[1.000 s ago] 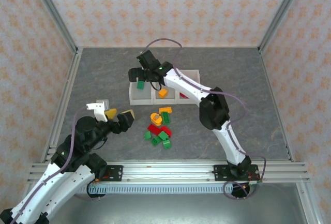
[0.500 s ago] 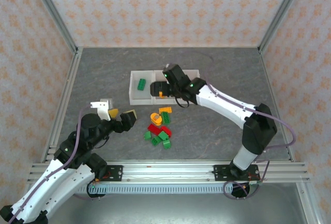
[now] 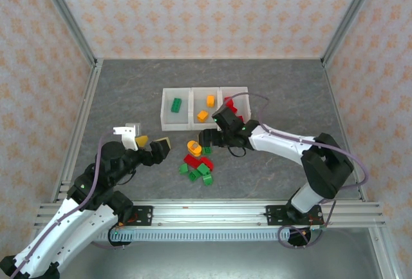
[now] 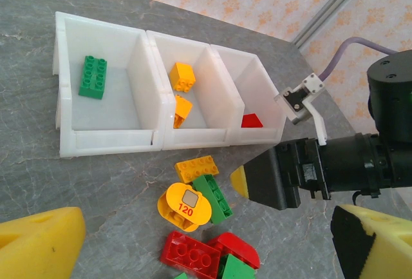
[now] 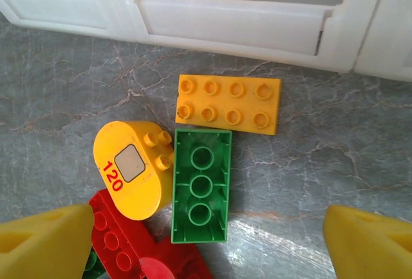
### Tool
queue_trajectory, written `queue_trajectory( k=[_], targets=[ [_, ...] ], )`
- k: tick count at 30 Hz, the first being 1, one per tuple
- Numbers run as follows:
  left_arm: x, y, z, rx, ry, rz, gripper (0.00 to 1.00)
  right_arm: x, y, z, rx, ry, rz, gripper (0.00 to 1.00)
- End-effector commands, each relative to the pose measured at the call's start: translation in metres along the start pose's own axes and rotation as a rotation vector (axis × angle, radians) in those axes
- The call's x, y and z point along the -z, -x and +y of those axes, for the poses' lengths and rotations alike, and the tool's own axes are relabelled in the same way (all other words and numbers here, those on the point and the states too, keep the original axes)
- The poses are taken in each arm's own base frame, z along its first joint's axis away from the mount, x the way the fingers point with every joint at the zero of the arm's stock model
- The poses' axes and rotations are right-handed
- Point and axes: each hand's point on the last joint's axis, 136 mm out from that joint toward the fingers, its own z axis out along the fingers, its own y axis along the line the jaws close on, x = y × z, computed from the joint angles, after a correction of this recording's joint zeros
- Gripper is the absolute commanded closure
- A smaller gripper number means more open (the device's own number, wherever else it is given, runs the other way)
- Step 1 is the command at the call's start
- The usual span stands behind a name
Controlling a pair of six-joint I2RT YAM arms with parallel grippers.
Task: Sort the legos into containers by color
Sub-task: Move the lego to the center of the table, then pick up the lego from the center of the table.
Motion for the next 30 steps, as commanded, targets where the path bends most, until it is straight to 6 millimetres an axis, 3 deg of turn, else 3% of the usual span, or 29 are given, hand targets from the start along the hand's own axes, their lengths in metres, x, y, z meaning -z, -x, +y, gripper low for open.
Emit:
queue_trajectory(
  k=[1,9,19,30],
  targets=[
    [0.001,0.007,-0.006,-0.017,-0.024,-0.023,0.01,-0.015,0.000,0.002,-0.001,0.024,0.006,0.12],
    [0.001,0.007,-0.006,-0.017,-0.021,-0.023,0.01,-0.037,-0.002,-0.013,0.003,-0.071,0.034,0.26],
    [0.000,0.006,-0.006,-0.018,-0.021,-0.020,0.01,-0.063,-0.013,-0.018,0.079,-0.219,0.074,0.32],
    [0.001,0.006,-0.007,-0.018,-0.027,-0.021,0.01,-0.055,-0.015,-0.037,0.081,-0.342,0.070,0.45]
  ],
)
